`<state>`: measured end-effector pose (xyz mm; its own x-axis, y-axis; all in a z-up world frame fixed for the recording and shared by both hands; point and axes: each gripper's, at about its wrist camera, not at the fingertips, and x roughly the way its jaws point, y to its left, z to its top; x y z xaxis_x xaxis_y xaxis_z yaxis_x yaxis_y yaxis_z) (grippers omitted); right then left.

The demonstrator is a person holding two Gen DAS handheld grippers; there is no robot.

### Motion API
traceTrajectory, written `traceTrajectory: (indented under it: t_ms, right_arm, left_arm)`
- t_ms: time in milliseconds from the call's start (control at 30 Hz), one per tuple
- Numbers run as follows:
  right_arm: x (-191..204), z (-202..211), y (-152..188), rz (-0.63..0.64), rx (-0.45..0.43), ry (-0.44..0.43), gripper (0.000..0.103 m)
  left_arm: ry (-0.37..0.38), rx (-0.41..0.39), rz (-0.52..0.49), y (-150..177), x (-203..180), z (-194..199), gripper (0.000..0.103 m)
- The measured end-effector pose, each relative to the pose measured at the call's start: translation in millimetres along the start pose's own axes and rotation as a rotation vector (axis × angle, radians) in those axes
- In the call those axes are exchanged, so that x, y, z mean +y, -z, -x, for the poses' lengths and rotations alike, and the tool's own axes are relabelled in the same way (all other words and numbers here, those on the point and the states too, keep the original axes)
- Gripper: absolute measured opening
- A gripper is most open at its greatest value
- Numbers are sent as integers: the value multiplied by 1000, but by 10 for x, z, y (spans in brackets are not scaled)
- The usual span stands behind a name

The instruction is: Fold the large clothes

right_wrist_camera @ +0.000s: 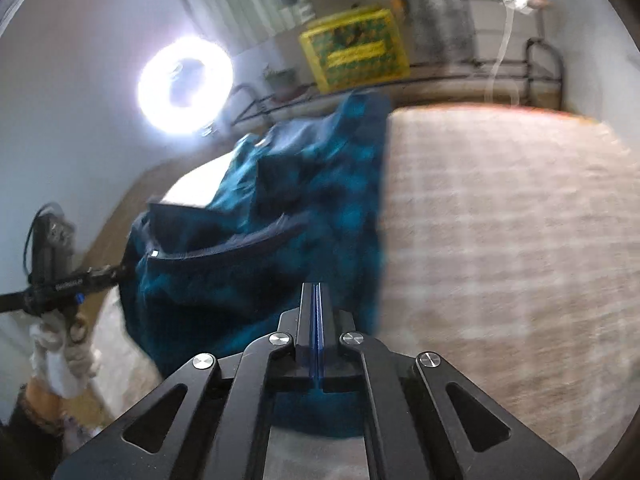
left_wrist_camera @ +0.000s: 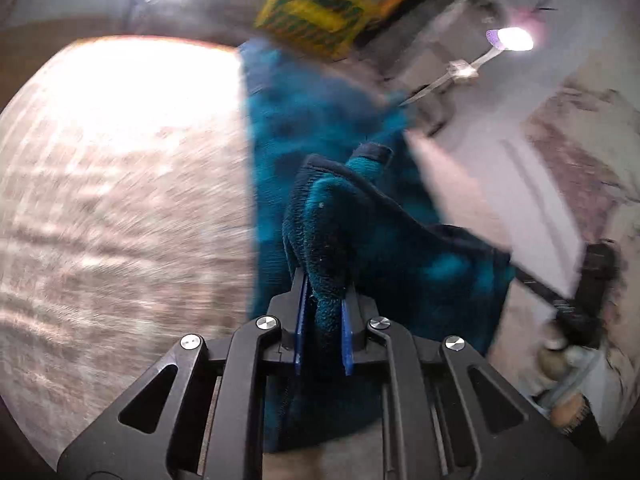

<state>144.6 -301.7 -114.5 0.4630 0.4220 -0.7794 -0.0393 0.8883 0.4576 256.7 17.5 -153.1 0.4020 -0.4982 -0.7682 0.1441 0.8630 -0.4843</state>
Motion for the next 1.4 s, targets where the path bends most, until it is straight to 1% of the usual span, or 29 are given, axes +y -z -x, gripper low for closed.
traceTrajectory:
  t_ms: [33, 67, 100, 133, 200, 233, 267, 300, 333, 467, 500, 533, 567, 633, 700, 767, 800, 867, 900, 933, 967, 1000, 1033, 1100, 1133, 1167, 1233, 1300, 1400]
  right_arm:
    - [-79, -74, -5, -34, 14, 13, 0]
    - [-156, -156, 5, -69, 35, 10, 0]
    - [-193, -185, 12, -90, 41, -4, 0]
    - [-212, -224, 11, -109, 55, -78, 4]
    - [-136, -251, -19, -87, 81, -160, 6]
    - [-73, -247, -38, -59, 77, -167, 18]
    - [-18, -249, -55, -31, 67, -162, 28]
    - [35, -271, -75, -7, 55, -151, 47]
    - [58, -315, -88, 1, 59, -149, 50]
    - [90, -582, -90, -31, 119, -145, 50]
    - [109, -634, -82, -31, 126, -135, 37]
    - [128, -673, -88, -32, 129, -130, 7]
    - [144, -658, -90, -35, 125, -131, 5]
    - [201, -465, -106, -17, 64, -121, 4]
    - [242, -199, -147, 6, 1, -97, 4]
    - [216, -22, -194, 19, -51, -42, 3]
    - [205, -8, -216, 43, -70, -1, 3]
    - [141, -179, -235, 49, -44, 30, 3]
    - [119, -306, -216, 47, -28, 62, 2]
    - [106, -451, -181, 59, -4, 122, 1]
    - [97, -616, -134, 84, 34, 160, 1]
    - [100, -710, -106, 99, 59, 179, 1]
    - [110, -760, -86, 113, 73, 192, 1]
    - [116, -650, -115, 103, 58, 171, 1]
    - [109, -560, -148, 87, 46, 151, 1]
    - [94, -439, -189, 71, 31, 141, 2]
    - [64, -273, -232, 51, -7, 160, 4]
    - [27, -78, -252, 20, -38, 150, 4]
    - [53, 240, -234, -4, -74, 116, 4]
  left_arm:
    - [-18, 17, 27, -3, 75, -96, 12]
    - [-18, 27, 57, 0, 145, -164, 14]
    - [10, 22, 81, -1, 189, -188, 14]
    - [16, 17, 68, -12, 169, -169, 14]
    - [4, 10, 16, -27, 76, -102, 14]
    - [0, 3, 0, -30, 48, -79, 14]
    - [-3, -3, -9, -33, 25, -58, 14]
    - [-2, -5, -9, -34, 14, -53, 14]
    - [-4, -7, -8, -27, 3, -47, 14]
    - [-23, -15, -24, -7, -62, -44, 14]
    - [-30, -21, -35, -16, -97, -60, 14]
    - [-32, -26, -49, -13, -135, -39, 14]
    - [-30, -30, -58, -12, -162, -29, 14]
    - [-9, -43, -63, -16, -181, 66, 13]
    - [36, -67, -52, -34, -207, 189, 13]
    - [17, -81, -62, -79, -208, 197, 13]
    - [-22, -74, -60, -100, -172, 119, 13]
    - [-55, -39, -26, -95, -66, -80, 13]
    - [-81, -27, -30, -85, -33, -163, 13]
    - [-113, -21, -41, -60, -5, -262, 15]
    - [-112, -37, -49, -45, 2, -277, 18]
    - [-120, -50, -57, -51, -8, -259, 19]
    - [-129, -54, -62, -55, -20, -243, 23]
    - [-153, -69, -63, -64, -33, -151, 28]
    - [-161, -76, -57, -68, -32, -107, 35]
    - [-165, -85, -51, -70, -27, -53, 35]
    - [-171, -111, -29, -67, -37, 105, 35]
    - [-155, -132, -25, -79, -99, 240, 35]
    - [-139, -162, -73, 15, -321, 521, 35]
